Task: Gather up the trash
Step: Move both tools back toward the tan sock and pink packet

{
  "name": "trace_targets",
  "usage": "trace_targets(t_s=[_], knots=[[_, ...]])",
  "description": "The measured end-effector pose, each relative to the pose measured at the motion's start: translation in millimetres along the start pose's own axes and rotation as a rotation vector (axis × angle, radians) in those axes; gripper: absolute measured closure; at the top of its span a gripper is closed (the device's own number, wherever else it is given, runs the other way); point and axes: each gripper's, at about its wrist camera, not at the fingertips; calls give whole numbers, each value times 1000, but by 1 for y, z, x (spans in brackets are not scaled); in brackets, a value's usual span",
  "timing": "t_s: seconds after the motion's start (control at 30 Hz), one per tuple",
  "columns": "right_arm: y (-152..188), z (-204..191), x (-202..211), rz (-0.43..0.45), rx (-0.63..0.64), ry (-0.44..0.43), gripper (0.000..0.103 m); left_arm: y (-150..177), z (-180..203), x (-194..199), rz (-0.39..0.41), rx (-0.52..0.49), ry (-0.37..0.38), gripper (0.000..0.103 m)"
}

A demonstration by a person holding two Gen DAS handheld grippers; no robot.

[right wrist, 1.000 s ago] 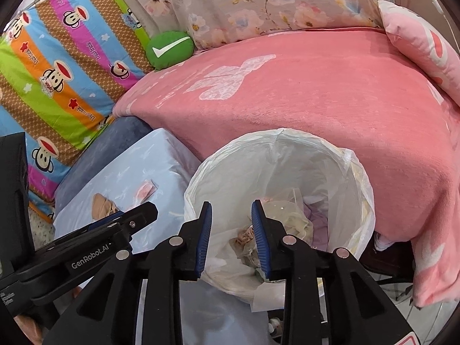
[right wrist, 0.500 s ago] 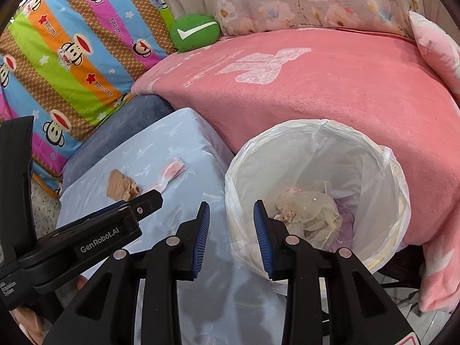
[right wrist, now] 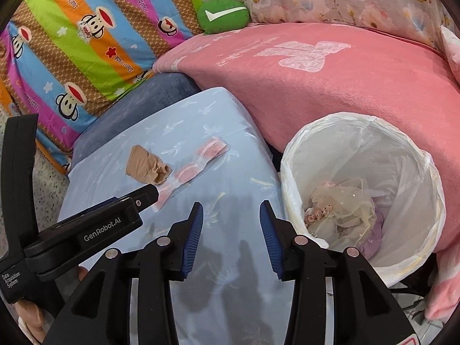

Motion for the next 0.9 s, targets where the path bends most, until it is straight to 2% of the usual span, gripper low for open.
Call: trace_targets(t_s=[0.13, 0.23, 0.5, 0.7, 0.77, 0.9], knots=[[0, -20, -18, -28, 11, -23, 55, -1, -29, -4, -3, 47, -58, 33], [-2, -33, -35, -51, 24, -38, 55, -3, -52, -10, -9, 81, -101, 32], [-12, -62, -84, -98, 40, -68, 51, -16, -103, -30, -26, 171, -152, 27], [-25, -71, -121, -115, 15, -58, 51, -35, -115, -46, -27, 192, -154, 23], [-30, -71, -130, -117, 1, -51, 51, -40, -116, -52, -23, 196, -153, 17], [-36, -71, -147, -120, -15, -32, 51, -52, -112, -69, -26, 198, -146, 16]])
Point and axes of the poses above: each gripper's, at about its wrist camera, not at the fingertips, and x roughly against the way its jaws point, z to its right, y to its underside, and after that the axes turned 4 degrees about -x, right-handed
